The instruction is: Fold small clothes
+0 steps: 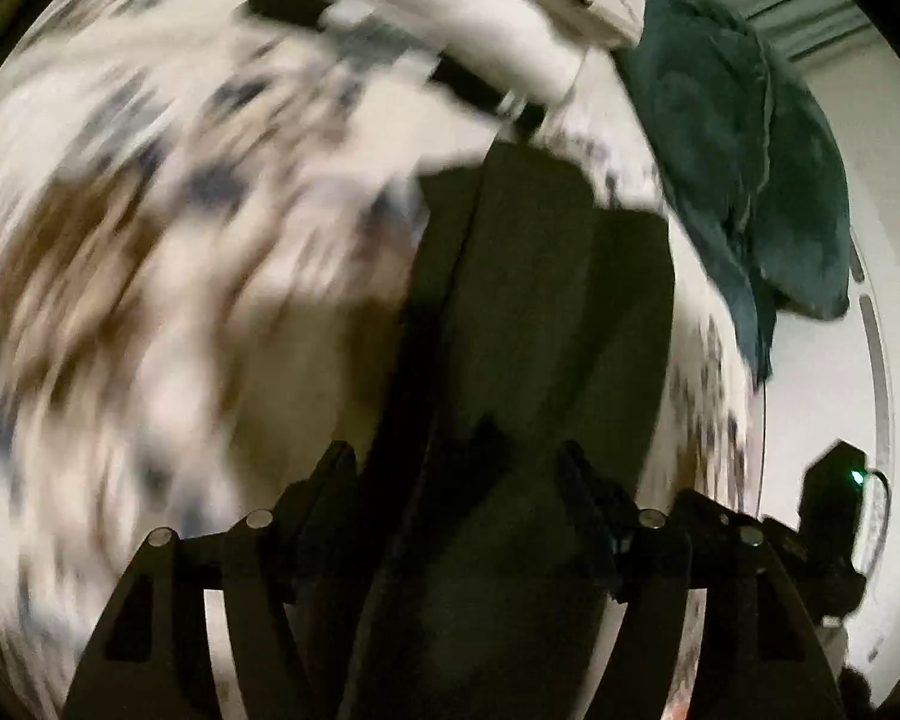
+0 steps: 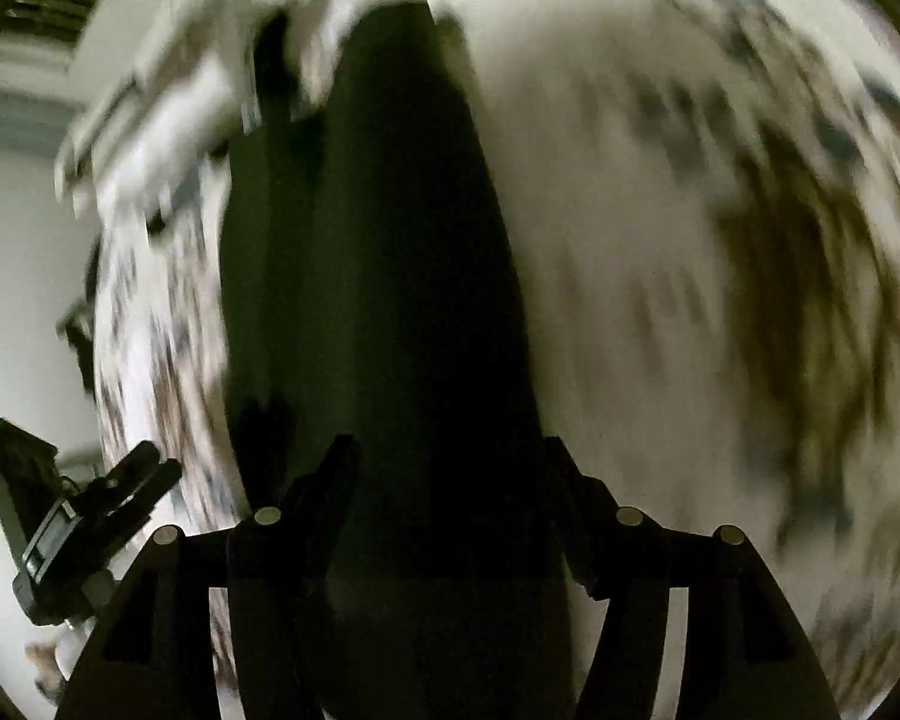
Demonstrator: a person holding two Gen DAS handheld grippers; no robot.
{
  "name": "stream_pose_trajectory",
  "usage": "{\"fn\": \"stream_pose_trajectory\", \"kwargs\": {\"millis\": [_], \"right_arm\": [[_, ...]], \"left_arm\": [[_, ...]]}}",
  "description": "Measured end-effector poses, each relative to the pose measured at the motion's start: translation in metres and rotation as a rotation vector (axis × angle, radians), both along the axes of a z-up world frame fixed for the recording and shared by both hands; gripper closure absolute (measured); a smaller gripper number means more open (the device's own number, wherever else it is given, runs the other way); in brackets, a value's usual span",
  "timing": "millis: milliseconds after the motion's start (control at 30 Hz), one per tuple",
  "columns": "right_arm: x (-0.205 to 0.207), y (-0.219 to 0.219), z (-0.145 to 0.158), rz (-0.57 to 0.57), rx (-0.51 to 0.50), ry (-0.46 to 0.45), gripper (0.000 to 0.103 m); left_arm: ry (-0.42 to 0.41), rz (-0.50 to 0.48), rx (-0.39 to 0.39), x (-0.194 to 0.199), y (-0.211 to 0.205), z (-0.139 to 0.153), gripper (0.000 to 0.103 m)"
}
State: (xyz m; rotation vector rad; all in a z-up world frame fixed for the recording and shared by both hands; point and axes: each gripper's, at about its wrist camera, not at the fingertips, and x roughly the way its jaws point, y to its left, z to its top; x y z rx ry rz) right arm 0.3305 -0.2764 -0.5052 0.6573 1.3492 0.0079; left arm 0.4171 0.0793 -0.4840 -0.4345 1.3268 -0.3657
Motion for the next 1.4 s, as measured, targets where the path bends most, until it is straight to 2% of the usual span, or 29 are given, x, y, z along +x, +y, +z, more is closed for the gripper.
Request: {"fn": "stream_pose_trajectory", "kwargs": {"millis": [33,67,133,233,267,300,333,433,467,500,600,700,800,867,933,967,1000,1033,1067,1100,1133,1233,1400], "right_arm": [[0.028,-0.010,0.001,-0.011,-0.005,-0.024,0.040],[0.052,-0.021,-0.002,-0.020,-0.008,-0.035,0.040],[0.085,-0.029,-0.009,-0.037,0.008,-0.050,0.040],[0.136,-0.032,-0.025,-0.071,0.032,-0.050,0.040],[0.153,-0.031,-0.035,-0.075,0.028,-0.047,0.040],[0.172,-0.032,-0.043,-0.100,0.006,-0.040,0.038],[0.179,-0.034,-0.049,-0.103,-0.010,-0.027,0.037],[0.196,-0.035,-0.068,-0.097,-0.013,0.000,0.040],[0.199,-0.034,-0.071,-0.084,-0.026,0.002,0.054],[0.201,-0.033,-0.070,-0.074,-0.053,0.005,0.076],[0.197,-0.037,-0.056,-0.086,-0.050,-0.018,0.089],[0.197,-0.041,-0.045,-0.099,-0.099,-0.026,0.092],[0.199,-0.050,-0.063,-0.095,-0.143,0.050,0.092],[0.200,-0.048,-0.064,-0.067,-0.150,0.059,0.092],[0.199,-0.043,-0.059,-0.038,-0.156,0.055,0.090],[0.196,-0.041,-0.054,-0.032,-0.145,0.051,0.086],[0.193,-0.040,-0.050,-0.026,-0.132,0.049,0.076],[0.188,-0.039,-0.046,-0.019,-0.116,0.047,0.068],[0.179,-0.038,-0.040,-0.010,-0.095,0.039,0.056],[0.171,-0.037,-0.035,-0.002,-0.082,0.029,0.053],[0.161,-0.034,-0.029,0.012,-0.074,0.020,0.053],[0.114,-0.022,-0.013,0.069,-0.059,0.022,0.048],[0.010,-0.004,-0.003,0.139,0.030,0.086,0.045]], "left_arm": [[-0.010,-0.008,-0.004,0.035,-0.014,-0.006,0.037],[-0.012,-0.018,-0.005,0.052,-0.021,-0.010,0.037],[-0.023,-0.050,0.037,0.104,-0.042,-0.023,0.037],[-0.018,-0.091,0.092,0.143,-0.055,-0.036,0.039],[-0.019,-0.105,0.112,0.153,-0.061,-0.042,0.046],[-0.029,-0.115,0.119,0.158,-0.065,-0.044,0.063],[-0.036,-0.130,0.117,0.157,-0.065,-0.045,0.098],[-0.077,-0.139,0.116,0.157,-0.062,-0.038,0.100],[-0.088,-0.138,0.116,0.158,-0.058,-0.036,0.100],[-0.093,-0.131,0.109,0.158,-0.054,-0.034,0.100],[-0.081,-0.106,0.088,0.165,-0.040,-0.035,0.100],[-0.057,-0.069,0.127,0.177,-0.031,-0.047,0.103],[-0.010,-0.034,0.113,0.184,-0.018,-0.060,0.103],[-0.005,-0.037,0.062,0.179,-0.010,-0.054,0.103],[0.001,-0.053,0.053,0.173,-0.005,-0.046,0.102],[0.007,-0.060,0.045,0.166,-0.002,-0.042,0.101],[0.003,-0.063,0.046,0.159,0.001,-0.037,0.101],[0.000,-0.064,0.056,0.151,0.003,-0.034,0.097],[0.003,-0.071,0.072,0.140,0.006,-0.030,0.082],[0.007,-0.079,0.067,0.130,0.008,-0.028,0.069],[0.008,-0.084,0.037,0.117,0.012,-0.025,0.047],[0.029,-0.090,-0.052,0.076,0.021,-0.016,0.046],[0.106,-0.104,-0.096,-0.022,0.041,-0.003,0.046]]}}
